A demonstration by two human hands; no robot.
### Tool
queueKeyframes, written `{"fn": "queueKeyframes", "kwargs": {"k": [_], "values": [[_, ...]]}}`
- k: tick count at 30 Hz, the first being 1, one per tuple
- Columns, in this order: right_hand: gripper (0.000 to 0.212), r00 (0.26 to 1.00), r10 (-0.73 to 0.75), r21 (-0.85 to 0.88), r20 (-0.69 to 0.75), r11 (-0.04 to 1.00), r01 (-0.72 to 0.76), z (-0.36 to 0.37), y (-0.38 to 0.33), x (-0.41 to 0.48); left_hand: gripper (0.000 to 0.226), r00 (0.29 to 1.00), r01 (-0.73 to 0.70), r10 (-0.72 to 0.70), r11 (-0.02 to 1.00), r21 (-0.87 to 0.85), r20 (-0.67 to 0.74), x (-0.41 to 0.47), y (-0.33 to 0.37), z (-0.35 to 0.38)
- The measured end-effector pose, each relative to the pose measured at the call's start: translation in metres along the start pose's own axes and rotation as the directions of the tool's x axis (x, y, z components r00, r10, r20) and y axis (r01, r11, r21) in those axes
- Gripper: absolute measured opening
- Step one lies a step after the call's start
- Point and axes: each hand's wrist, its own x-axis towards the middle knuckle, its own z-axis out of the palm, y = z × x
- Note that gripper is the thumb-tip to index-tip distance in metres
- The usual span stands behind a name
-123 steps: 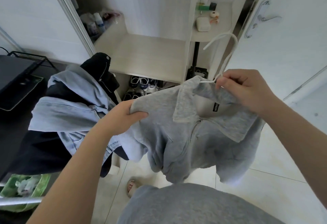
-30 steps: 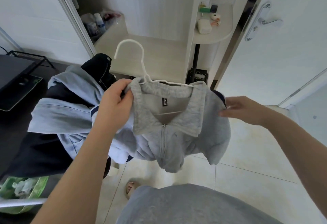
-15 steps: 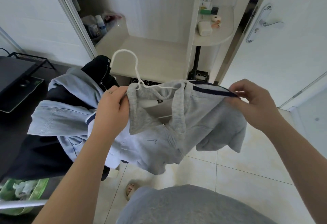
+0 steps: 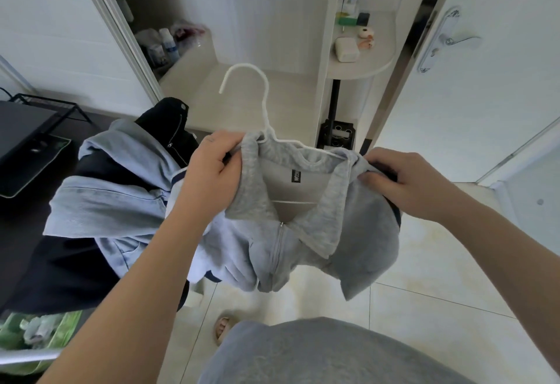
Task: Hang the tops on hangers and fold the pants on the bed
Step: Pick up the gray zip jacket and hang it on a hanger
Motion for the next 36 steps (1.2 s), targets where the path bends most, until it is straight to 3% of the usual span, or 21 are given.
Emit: {"fn": "queueKeyframes", "kwargs": {"k": [4, 8, 11, 15, 20, 23, 27, 32, 36], "values": [[0.013, 0.986, 0.068, 0.173, 0.152, 0.980, -0.094, 0.004, -0.016, 0.007, 0.019, 1.000, -0.020, 0.020, 0.998, 0.063, 0.013, 0.029, -0.006, 0.011], [0.028, 0.968, 0.101, 0.421, 0.228, 0.887, -0.191, 0.017, -0.029, 0.018, 0.028, 0.984, 0.175, -0.172, 0.981, 0.082, -0.036, 0.047, -0.012, 0.025], [0.033, 0.974, 0.172, 0.578, 0.147, 0.784, -0.226, 0.030, -0.034, 0.030, 0.029, 0.959, 0.250, -0.251, 0.968, -0.030, -0.130, 0.046, -0.009, 0.025], [0.035, 0.978, 0.197, 0.641, 0.072, 0.742, -0.196, 0.036, -0.039, 0.054, 0.016, 0.940, 0.207, -0.241, 0.966, -0.157, -0.243, 0.021, 0.007, 0.015], [0.033, 0.972, 0.233, 0.682, -0.031, 0.716, -0.150, 0.033, -0.058, 0.098, 0.013, 0.959, 0.272, -0.283, 0.928, -0.254, -0.006, -0.001, 0.021, 0.020], [0.026, 0.965, 0.227, 0.681, -0.129, 0.728, -0.080, 0.024, -0.073, 0.135, 0.011, 0.953, 0.302, -0.287, 0.925, -0.231, 0.096, 0.006, 0.024, 0.025], [0.032, 0.954, 0.195, 0.667, -0.227, 0.745, 0.006, 0.006, -0.093, 0.195, 0.014, 0.961, 0.267, -0.243, 0.942, -0.205, 0.134, 0.038, 0.012, 0.026], [0.010, 0.931, 0.180, 0.690, -0.316, 0.718, 0.096, -0.011, -0.121, 0.277, 0.043, 0.978, 0.206, -0.200, 0.972, -0.114, 0.066, 0.108, -0.016, 0.016], [0.029, 0.904, 0.145, 0.653, -0.402, 0.737, 0.173, -0.031, -0.153, 0.349, 0.067, 0.992, 0.128, -0.126, 0.989, 0.069, -0.031, 0.177, -0.036, 0.007]]}}
